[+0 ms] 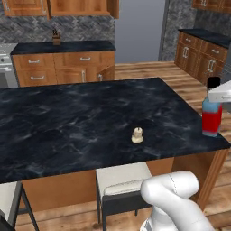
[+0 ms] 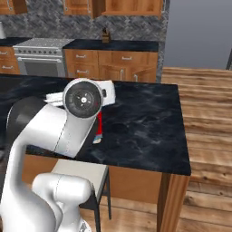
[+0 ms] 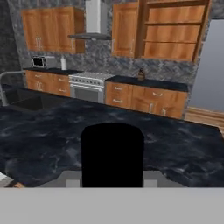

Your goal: Get the candle and the liquor from the cabinet and move them to the dining counter.

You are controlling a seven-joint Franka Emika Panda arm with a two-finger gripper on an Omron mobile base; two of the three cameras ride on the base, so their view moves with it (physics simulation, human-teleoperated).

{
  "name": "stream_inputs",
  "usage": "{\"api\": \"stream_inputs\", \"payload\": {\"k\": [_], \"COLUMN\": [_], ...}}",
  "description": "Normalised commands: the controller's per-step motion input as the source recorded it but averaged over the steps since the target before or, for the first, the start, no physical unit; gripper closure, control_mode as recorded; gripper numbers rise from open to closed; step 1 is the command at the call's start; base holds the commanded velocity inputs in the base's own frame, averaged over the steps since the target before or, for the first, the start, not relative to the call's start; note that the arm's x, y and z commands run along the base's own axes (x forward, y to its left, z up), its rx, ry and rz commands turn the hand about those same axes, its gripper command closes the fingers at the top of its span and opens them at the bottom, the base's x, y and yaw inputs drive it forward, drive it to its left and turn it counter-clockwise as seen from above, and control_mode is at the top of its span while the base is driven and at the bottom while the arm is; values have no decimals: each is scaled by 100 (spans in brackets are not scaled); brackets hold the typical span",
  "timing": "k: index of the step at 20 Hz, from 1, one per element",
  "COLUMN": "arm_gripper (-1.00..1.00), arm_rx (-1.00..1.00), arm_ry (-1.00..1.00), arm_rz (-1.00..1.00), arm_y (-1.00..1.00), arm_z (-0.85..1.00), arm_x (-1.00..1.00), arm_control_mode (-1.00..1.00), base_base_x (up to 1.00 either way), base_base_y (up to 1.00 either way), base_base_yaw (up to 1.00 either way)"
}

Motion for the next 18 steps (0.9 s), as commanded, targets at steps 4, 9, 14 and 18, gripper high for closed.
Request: {"api": "stream_inputs", "payload": {"k": [4, 9, 14, 18], "arm_gripper": [100, 100, 100, 100], "arm_rx": [13, 13, 2, 0], "arm_ry": [0, 0, -2, 0], "arm_rz": [41, 35, 16, 3], "arm_y": [-15, -4, -14, -27], "arm_z": [-44, -42, -28, -19], "arm_x": [86, 67, 51, 36], "arm_control_mode": [-100, -100, -100, -100], "base_base_x": [0, 0, 0, 0], "base_base_y": [0, 0, 0, 0], "base_base_yaw": [0, 0, 0, 0]}}
